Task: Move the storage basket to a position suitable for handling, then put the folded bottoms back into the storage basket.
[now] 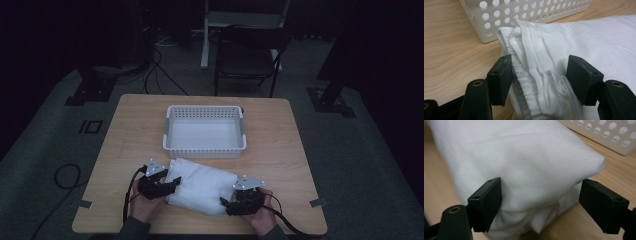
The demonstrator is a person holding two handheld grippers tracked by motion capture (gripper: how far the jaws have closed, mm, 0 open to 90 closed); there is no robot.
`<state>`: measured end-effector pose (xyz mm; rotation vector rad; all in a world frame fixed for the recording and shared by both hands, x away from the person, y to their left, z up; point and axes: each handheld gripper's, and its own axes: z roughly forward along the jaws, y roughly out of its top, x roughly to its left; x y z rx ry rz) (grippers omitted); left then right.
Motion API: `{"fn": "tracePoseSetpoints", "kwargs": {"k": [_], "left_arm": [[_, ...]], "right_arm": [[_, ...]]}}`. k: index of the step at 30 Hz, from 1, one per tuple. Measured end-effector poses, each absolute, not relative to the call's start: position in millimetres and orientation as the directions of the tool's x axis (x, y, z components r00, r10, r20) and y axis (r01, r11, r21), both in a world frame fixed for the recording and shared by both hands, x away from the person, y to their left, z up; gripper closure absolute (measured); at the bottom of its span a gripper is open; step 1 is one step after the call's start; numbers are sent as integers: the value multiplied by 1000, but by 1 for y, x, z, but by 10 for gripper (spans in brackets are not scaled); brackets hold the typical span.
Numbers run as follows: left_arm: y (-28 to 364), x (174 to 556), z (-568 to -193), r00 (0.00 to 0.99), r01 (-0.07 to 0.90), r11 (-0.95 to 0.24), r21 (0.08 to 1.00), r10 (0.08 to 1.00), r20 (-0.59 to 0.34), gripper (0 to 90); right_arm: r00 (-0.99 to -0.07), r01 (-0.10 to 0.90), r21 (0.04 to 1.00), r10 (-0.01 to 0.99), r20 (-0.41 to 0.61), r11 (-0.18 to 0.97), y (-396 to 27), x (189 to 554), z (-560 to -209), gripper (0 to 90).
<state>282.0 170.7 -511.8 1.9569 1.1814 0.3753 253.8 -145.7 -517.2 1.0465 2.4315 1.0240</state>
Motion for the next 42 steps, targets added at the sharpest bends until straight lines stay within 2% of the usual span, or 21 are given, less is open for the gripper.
{"fn": "tracePoseSetpoints", "kwargs": {"k": [6, 18, 31, 42], "left_arm": [[167, 285, -515, 506, 613, -233, 755, 850, -149, 378], [157, 299, -517, 497, 612, -221, 759, 855, -152, 373], [160, 304, -515, 504, 596, -212, 775, 850, -155, 356], [168, 297, -501, 487, 582, -169, 796, 856, -175, 268]], "right_arm": [[-692, 508, 701, 722, -14, 500, -145, 265, -521, 184], [-636, 517, 712, 770, -53, 476, -158, 301, -521, 185], [-602, 535, 750, 799, 16, 389, -168, 304, -509, 231], [-578, 555, 771, 812, 86, 313, -167, 310, -502, 209]]}}
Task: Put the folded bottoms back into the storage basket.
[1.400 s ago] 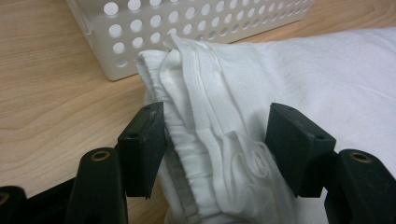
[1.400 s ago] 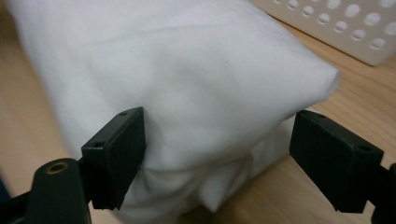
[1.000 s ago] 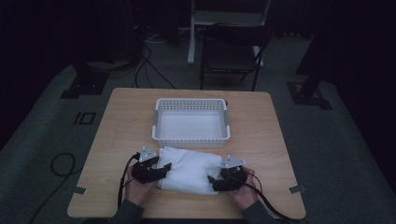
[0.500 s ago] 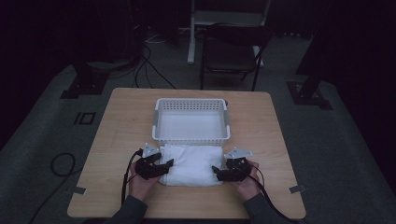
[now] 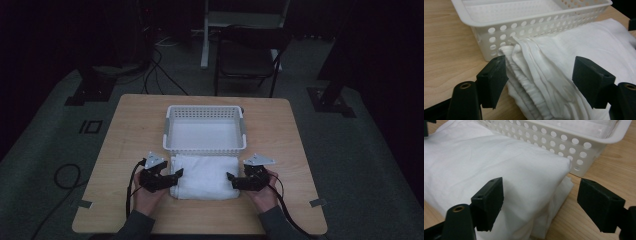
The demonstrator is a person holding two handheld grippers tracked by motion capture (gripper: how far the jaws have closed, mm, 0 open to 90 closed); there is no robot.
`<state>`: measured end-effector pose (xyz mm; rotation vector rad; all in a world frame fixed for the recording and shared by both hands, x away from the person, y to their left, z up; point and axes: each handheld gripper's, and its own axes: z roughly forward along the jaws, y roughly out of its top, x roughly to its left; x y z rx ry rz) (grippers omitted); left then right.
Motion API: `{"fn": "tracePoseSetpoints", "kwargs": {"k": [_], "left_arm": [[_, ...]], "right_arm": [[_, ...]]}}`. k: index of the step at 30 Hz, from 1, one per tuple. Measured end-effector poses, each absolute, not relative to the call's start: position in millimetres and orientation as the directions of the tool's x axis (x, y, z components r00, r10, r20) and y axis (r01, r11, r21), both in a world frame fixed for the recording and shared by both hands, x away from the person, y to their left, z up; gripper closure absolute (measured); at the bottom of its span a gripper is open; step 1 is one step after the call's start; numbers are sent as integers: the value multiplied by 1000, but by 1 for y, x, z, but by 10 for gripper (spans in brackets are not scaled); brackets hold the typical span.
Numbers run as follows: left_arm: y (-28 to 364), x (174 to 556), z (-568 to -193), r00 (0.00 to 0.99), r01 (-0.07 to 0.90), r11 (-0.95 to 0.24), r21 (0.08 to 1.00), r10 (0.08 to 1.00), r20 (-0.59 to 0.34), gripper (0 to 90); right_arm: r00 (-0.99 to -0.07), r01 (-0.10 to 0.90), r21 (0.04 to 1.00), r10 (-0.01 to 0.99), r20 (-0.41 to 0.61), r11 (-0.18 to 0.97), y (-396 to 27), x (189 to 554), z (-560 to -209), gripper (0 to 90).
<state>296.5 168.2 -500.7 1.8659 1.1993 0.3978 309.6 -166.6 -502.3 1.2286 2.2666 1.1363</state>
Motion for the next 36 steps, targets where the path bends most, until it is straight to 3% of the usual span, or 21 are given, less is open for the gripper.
{"fn": "tracePoseSetpoints", "kwargs": {"k": [7, 16, 20, 31, 36], "left_arm": [[170, 299, -509, 470, 599, -169, 782, 865, -173, 253], [175, 304, -521, 464, 636, -174, 752, 865, -192, 233], [179, 308, -526, 456, 660, -151, 736, 859, -233, 173], [171, 305, -520, 476, 653, -131, 746, 837, -270, 171], [171, 315, -531, 473, 692, -158, 704, 837, -277, 92]], "right_arm": [[-576, 572, 763, 810, 113, 301, -163, 313, -506, 209], [-560, 610, 724, 822, 105, 323, -161, 318, -518, 124], [-555, 641, 707, 817, 157, 300, -163, 323, -526, 107], [-541, 667, 706, 807, 238, 238, -169, 330, -525, 107], [-532, 686, 687, 809, 248, 241, -167, 336, -532, 98]]}}
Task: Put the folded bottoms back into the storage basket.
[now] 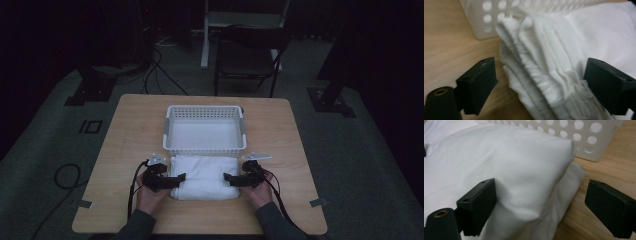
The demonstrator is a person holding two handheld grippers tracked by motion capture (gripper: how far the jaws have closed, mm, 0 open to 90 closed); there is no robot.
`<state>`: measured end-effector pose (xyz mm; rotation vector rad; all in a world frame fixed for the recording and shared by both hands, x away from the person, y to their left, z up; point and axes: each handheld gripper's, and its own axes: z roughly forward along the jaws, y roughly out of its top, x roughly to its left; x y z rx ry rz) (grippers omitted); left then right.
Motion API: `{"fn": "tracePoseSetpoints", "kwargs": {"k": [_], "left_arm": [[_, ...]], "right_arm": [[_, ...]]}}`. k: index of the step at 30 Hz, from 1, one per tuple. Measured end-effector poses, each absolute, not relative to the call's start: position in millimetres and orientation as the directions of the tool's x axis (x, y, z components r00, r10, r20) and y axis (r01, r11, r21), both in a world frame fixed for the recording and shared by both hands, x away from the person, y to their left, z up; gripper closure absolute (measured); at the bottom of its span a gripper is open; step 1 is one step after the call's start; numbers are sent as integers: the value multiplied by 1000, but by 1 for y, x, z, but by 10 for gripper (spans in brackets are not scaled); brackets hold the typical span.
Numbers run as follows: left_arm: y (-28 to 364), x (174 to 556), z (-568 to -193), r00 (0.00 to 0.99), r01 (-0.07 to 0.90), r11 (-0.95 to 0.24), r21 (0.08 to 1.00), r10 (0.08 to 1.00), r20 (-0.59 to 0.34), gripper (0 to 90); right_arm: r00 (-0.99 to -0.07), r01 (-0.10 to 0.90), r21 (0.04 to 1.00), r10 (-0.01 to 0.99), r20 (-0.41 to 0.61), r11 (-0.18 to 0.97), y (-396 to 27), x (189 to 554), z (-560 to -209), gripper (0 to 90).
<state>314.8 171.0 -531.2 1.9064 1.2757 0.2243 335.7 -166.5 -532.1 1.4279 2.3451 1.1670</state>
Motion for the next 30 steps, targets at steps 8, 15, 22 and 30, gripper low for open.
{"fn": "tracePoseSetpoints", "kwargs": {"k": [8, 15, 22, 30], "left_arm": [[179, 333, -549, 457, 761, -114, 638, 793, -403, 16], [180, 337, -550, 485, 756, -134, 641, 772, -411, 24], [180, 341, -553, 519, 765, -121, 632, 696, -496, 180], [183, 346, -557, 526, 791, -114, 601, 629, -572, 325]], "right_arm": [[-514, 723, 651, 809, 284, 232, -165, 342, -540, 96], [-499, 754, 624, 795, 345, 202, -168, 348, -545, 90], [-532, 745, 634, 759, 376, 208, -171, 353, -547, 132], [-529, 779, 604, 693, 490, 169, -173, 359, -550, 341]]}}
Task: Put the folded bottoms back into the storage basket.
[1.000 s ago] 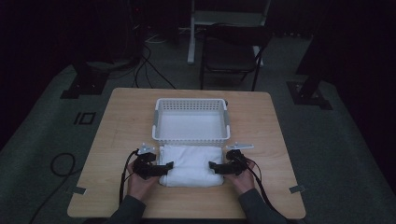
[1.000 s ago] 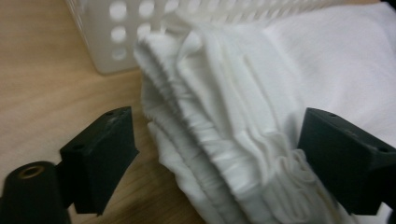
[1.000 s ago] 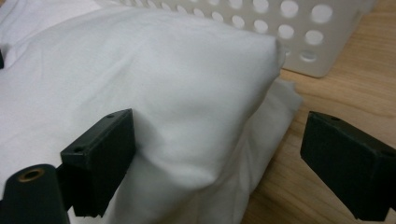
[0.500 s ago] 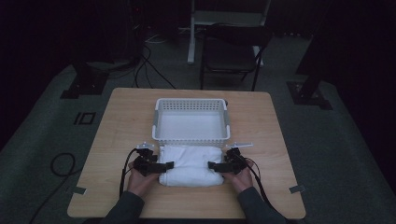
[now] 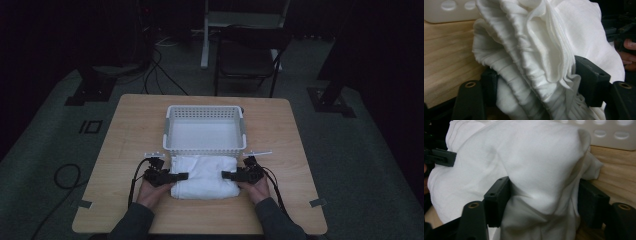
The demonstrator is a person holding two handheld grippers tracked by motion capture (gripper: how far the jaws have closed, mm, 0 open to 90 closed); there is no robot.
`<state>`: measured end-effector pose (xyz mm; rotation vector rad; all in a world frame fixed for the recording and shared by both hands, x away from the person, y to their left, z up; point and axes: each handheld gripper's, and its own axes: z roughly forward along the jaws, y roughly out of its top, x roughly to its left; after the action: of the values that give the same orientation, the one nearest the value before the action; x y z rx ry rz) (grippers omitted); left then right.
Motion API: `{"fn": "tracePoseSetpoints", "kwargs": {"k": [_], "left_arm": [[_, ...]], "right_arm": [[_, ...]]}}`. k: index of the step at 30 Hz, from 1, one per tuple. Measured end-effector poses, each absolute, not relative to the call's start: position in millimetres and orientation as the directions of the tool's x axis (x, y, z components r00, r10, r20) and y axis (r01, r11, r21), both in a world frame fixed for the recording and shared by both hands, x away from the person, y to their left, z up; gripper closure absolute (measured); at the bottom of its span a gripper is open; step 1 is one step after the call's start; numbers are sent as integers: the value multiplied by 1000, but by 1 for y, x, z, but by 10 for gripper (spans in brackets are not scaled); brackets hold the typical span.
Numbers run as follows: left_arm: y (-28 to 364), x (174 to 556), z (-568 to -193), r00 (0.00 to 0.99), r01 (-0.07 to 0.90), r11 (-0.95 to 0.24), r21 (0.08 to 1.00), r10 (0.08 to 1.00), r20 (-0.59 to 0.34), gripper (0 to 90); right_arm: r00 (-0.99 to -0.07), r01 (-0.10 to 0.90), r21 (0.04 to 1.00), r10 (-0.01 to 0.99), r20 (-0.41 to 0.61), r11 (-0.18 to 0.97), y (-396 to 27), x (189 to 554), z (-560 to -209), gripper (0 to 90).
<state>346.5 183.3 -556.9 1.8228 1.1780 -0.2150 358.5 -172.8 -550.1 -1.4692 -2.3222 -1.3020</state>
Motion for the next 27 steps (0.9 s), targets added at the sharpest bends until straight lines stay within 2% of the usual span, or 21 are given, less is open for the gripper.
{"fn": "tracePoseSetpoints", "kwargs": {"k": [5, 8, 13, 14, 20, 27], "left_arm": [[183, 349, -557, 537, 794, -134, 593, 612, -580, 378], [183, 350, -558, 539, 796, -135, 590, 602, -589, 450], [181, 347, -554, 557, 779, -147, 609, 607, -567, 524], [181, 347, -553, 564, 772, -149, 618, 608, -558, 536], [181, 343, -551, 581, 751, -153, 642, 615, -533, 565], [180, 338, -547, 596, 729, -159, 666, 625, -504, 580]], "right_arm": [[-530, 784, 598, 681, 505, 167, -173, 360, -551, 404], [-535, 784, 597, 673, 511, 171, -173, 360, -551, 451], [-558, 764, 617, 670, 489, 187, -172, 359, -549, 530], [-570, 752, 630, 672, 473, 194, -171, 357, -547, 568], [-584, 735, 648, 672, 456, 199, -171, 354, -544, 621], [-607, 698, 685, 681, 411, 208, -170, 347, -539, 638]]}}
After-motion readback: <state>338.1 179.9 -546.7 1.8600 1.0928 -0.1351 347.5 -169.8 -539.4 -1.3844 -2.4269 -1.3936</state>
